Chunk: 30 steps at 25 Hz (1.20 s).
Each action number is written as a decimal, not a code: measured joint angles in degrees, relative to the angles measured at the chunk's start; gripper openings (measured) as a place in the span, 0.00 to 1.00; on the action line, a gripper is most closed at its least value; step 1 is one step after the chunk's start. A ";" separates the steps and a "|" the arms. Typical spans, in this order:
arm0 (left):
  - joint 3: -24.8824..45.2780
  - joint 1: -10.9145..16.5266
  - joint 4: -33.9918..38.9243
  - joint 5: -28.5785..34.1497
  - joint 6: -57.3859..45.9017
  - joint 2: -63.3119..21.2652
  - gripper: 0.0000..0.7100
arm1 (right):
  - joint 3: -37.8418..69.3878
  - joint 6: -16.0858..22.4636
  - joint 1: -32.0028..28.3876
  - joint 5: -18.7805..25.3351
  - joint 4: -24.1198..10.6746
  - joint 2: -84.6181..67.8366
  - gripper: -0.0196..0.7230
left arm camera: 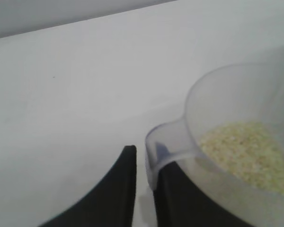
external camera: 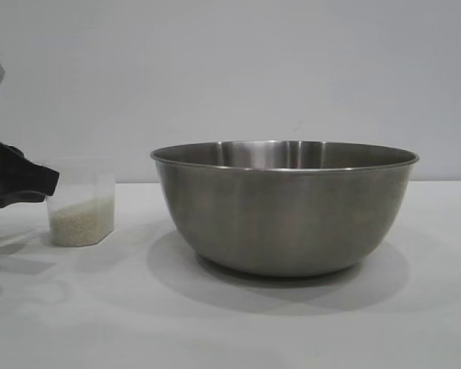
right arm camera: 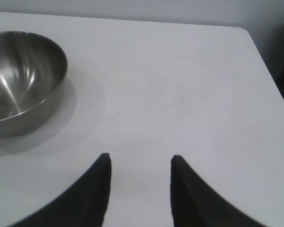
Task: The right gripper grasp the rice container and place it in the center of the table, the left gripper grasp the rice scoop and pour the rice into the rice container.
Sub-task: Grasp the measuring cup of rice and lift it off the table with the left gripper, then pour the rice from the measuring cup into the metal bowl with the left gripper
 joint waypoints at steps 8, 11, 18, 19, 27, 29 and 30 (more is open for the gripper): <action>-3.67 0.00 7.03 0.34 3.54 -7.20 0.00 | 0.00 0.00 0.00 0.00 0.00 0.00 0.42; -6.27 0.00 13.30 0.34 9.63 -10.38 0.00 | 0.00 0.00 0.00 0.00 0.00 0.00 0.42; -13.62 -0.24 32.05 0.34 25.41 -11.76 0.00 | 0.00 0.00 0.00 0.00 0.00 0.00 0.42; -14.39 -0.49 33.58 0.49 27.83 -11.76 0.00 | 0.00 0.00 0.00 0.00 0.00 0.00 0.42; -20.04 -5.16 36.94 3.70 45.48 -10.94 0.00 | 0.00 0.00 0.00 0.00 0.10 0.00 0.42; -20.94 -6.64 37.35 4.07 48.86 -9.88 0.00 | 0.00 0.00 0.00 0.00 0.10 0.00 0.42; -21.38 -7.34 37.47 4.19 50.72 -9.18 0.00 | 0.00 0.00 0.00 0.00 0.10 0.00 0.42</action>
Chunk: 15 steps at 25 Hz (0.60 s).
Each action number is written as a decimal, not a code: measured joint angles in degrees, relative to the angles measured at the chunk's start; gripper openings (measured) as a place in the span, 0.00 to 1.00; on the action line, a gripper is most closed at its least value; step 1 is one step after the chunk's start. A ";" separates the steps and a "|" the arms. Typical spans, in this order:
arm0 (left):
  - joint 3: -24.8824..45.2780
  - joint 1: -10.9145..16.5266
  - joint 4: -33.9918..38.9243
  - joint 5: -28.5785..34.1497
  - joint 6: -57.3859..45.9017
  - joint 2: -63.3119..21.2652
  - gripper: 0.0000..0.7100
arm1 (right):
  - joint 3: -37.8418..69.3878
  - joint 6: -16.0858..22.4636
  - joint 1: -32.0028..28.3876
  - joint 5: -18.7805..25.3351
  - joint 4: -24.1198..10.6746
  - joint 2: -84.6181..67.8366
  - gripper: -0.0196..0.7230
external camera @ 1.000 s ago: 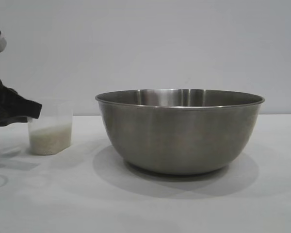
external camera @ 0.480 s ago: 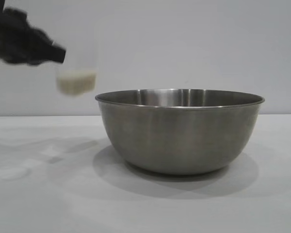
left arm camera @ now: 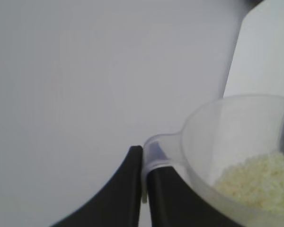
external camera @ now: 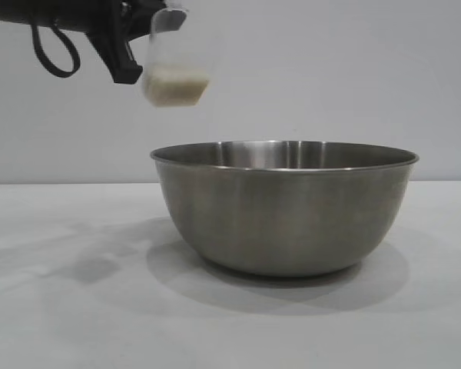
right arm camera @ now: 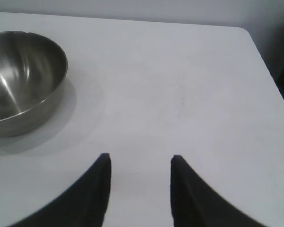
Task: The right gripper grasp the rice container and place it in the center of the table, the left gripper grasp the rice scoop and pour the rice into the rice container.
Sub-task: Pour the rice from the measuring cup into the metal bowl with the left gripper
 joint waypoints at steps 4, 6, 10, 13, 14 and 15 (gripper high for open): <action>-0.80 -2.27 0.22 0.47 8.29 3.08 0.00 | 0.00 0.00 0.00 0.00 0.00 0.00 0.42; -0.89 -3.21 0.99 1.05 11.79 4.14 0.00 | 0.00 0.00 0.00 0.00 0.00 0.00 0.42; -1.31 -4.03 3.68 1.75 16.29 4.65 0.00 | 0.00 0.00 0.00 0.00 0.00 0.00 0.42; -1.97 -4.03 5.62 2.03 18.47 4.69 0.00 | 0.00 0.00 0.00 0.00 0.00 0.00 0.35; -2.20 -4.03 6.03 2.12 19.45 4.69 0.00 | 0.00 0.00 0.00 0.00 0.00 0.00 0.35; -2.48 -4.03 6.48 2.24 20.08 4.69 0.00 | 0.00 0.00 0.00 0.00 0.00 0.00 0.35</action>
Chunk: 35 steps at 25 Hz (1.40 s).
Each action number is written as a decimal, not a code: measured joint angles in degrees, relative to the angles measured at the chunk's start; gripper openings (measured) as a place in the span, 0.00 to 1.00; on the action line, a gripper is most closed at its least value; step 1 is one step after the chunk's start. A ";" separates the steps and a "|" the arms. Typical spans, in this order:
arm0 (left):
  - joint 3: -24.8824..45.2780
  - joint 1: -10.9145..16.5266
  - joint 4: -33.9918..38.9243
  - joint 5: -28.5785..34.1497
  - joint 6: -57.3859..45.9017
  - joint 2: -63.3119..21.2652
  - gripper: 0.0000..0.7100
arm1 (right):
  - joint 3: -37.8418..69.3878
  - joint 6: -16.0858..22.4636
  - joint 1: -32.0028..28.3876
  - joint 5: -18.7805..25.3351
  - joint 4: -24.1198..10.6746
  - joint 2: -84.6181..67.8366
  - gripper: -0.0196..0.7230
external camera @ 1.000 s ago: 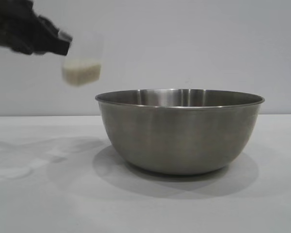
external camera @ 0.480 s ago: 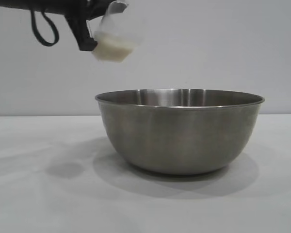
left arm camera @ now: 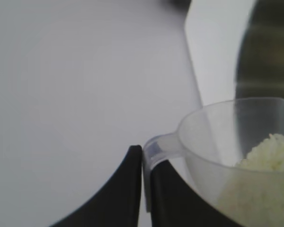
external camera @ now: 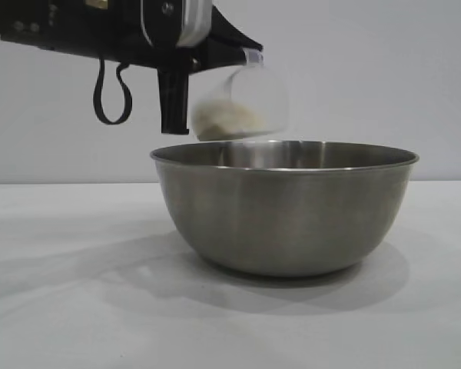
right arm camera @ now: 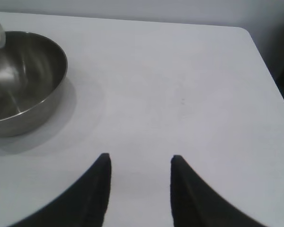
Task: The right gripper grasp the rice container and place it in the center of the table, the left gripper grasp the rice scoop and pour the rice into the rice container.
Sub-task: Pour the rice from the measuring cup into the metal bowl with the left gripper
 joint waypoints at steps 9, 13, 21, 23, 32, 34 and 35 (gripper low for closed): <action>-2.97 0.00 5.61 1.74 4.52 0.00 0.00 | 0.00 0.00 0.00 0.00 0.00 0.00 0.35; -3.85 0.00 7.01 2.13 5.87 0.09 0.00 | 0.00 0.00 0.00 0.00 0.00 0.00 0.35; -6.14 0.00 12.43 4.75 8.47 0.09 0.00 | 0.00 0.00 0.00 0.00 0.00 0.00 0.35; -6.58 0.00 14.27 6.03 9.85 0.09 0.00 | 0.00 0.00 0.00 0.00 0.00 0.00 0.35; -7.35 0.00 20.34 8.92 12.34 -0.12 0.00 | 0.00 0.00 0.00 0.00 0.00 0.00 0.35; -7.35 0.00 20.34 8.92 12.77 -0.29 0.00 | 0.00 0.00 0.00 0.00 0.00 0.00 0.35; -7.35 0.00 20.34 8.92 12.92 -0.38 0.00 | 0.00 0.00 0.00 0.00 0.00 0.00 0.35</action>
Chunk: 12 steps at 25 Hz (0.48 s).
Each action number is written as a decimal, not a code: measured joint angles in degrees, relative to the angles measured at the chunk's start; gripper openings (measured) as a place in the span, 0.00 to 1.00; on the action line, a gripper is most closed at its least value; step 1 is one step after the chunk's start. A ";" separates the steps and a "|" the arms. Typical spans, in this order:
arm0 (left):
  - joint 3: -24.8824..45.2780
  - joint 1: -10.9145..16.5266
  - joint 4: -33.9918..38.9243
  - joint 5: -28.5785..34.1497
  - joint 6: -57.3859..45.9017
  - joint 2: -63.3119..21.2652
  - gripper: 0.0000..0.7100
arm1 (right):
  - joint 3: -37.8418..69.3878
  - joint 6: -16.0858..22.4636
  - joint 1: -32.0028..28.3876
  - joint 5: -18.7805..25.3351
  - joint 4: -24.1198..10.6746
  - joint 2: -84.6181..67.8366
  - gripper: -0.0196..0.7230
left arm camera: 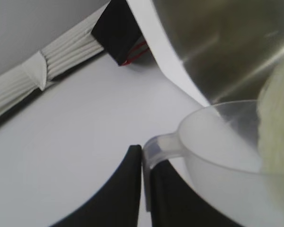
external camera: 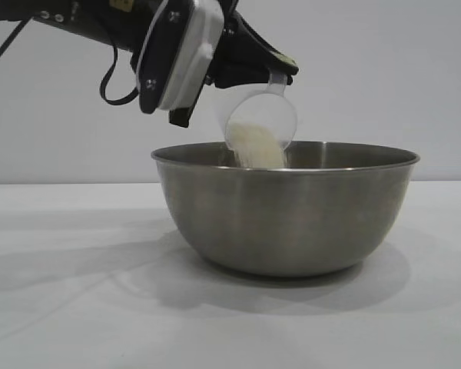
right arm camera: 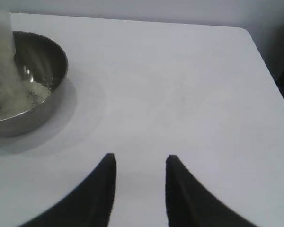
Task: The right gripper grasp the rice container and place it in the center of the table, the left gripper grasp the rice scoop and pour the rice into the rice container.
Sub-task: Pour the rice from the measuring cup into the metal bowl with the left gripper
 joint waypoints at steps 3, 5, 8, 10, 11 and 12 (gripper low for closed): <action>-0.10 0.00 0.00 0.00 0.04 -0.04 0.00 | 0.00 0.00 0.00 0.00 0.00 0.00 0.35; -0.10 -0.04 0.00 0.00 0.04 -0.04 0.00 | 0.00 0.00 0.00 0.00 0.00 0.00 0.35; -0.10 -0.04 -2.03 -0.27 -5.32 -0.04 0.00 | 0.00 0.00 0.00 0.00 0.00 0.00 0.35; -0.10 -0.04 -5.59 -2.05 -15.29 -0.04 0.00 | 0.00 0.00 0.00 0.00 0.00 0.00 0.35; -0.10 -0.04 -8.22 -3.24 -21.66 -0.04 0.00 | 0.00 0.00 0.00 0.00 0.00 0.00 0.35; -0.10 -0.04 -11.47 -4.83 -27.96 -0.04 0.00 | 0.00 0.00 0.00 0.00 0.00 0.00 0.35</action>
